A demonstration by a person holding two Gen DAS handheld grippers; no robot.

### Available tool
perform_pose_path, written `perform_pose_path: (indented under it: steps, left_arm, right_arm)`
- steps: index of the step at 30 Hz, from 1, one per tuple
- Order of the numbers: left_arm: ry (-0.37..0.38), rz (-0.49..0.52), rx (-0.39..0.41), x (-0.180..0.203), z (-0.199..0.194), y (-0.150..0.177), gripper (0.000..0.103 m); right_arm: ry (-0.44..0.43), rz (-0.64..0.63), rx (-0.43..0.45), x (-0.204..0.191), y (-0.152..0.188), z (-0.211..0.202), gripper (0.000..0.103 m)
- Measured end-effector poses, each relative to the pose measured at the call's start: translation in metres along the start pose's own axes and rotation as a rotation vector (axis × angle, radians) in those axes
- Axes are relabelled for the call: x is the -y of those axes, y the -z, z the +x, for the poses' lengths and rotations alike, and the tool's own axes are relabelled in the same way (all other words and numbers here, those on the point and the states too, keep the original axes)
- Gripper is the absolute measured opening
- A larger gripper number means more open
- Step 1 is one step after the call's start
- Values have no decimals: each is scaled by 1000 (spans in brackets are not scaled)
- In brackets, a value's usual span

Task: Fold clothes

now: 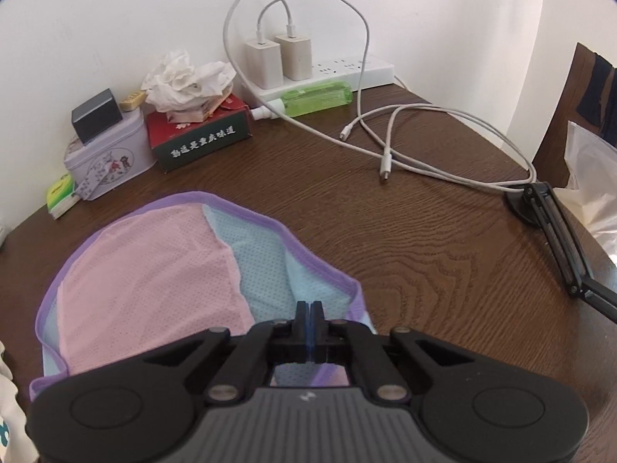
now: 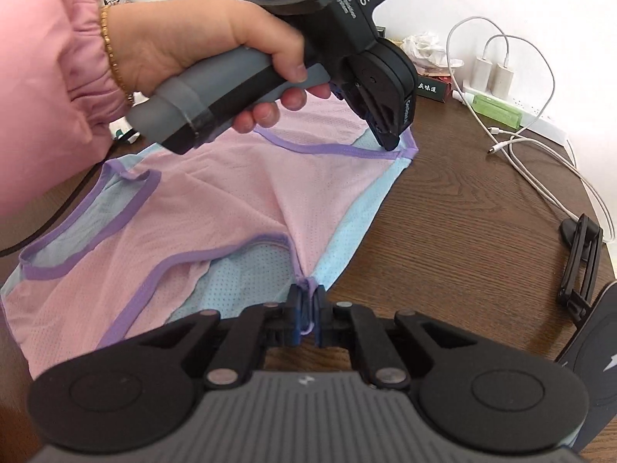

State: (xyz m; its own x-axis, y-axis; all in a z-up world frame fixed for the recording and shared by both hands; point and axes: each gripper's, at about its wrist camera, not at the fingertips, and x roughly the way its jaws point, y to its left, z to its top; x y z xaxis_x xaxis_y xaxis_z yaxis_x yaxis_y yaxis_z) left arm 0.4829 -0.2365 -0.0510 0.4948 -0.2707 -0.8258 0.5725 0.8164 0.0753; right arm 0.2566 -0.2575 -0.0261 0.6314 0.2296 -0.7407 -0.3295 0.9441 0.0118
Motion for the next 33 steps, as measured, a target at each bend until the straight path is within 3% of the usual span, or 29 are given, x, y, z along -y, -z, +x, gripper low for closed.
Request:
perform_pose_path:
  steps: [3, 5, 6, 9, 12, 14, 15, 16, 17, 18, 21, 23, 33]
  left_arm:
    - [60, -85, 51, -15, -17, 5, 10]
    - [118, -148, 120, -28, -42, 10, 16]
    - [138, -160, 162, -34, -60, 13, 25]
    - [121, -108, 242, -48, -119, 37, 46]
    - [45, -18, 238, -52, -165, 78, 50]
    - [8, 25, 216, -53, -188, 113, 48]
    - [10, 30, 193, -52, -192, 132, 42]
    - [13, 35, 169, -52, -196, 152, 33]
    - [16, 40, 146, -51, -200, 171, 12]
    - [18, 45, 123, -50, -204, 190, 3]
    - [36, 63, 64, -41, -203, 240, 3]
    - [36, 60, 58, -37, -205, 254, 3]
    - [35, 88, 36, -9, -223, 310, 0]
  right_arm:
    - [4, 35, 12, 2, 3, -5, 11]
    - [20, 78, 50, 9, 5, -14, 38]
    - [22, 92, 72, 11, 5, -20, 43]
    - [-45, 66, 108, 4, 11, -43, 44]
    - [-111, 40, 144, -3, 16, -65, 44]
    - [-149, 16, 138, -13, 22, -70, 44]
    - [-167, 3, 126, -20, 26, -70, 44]
    - [-181, -10, 114, -28, 30, -70, 44]
    - [-189, -18, 103, -35, 34, -68, 43]
    - [-198, -25, 92, -43, 39, -66, 41]
    - [-222, -21, 62, -59, 48, -58, 32]
    - [-217, -22, 37, -64, 51, -53, 26]
    - [-187, -156, -80, -81, 67, -63, 27]
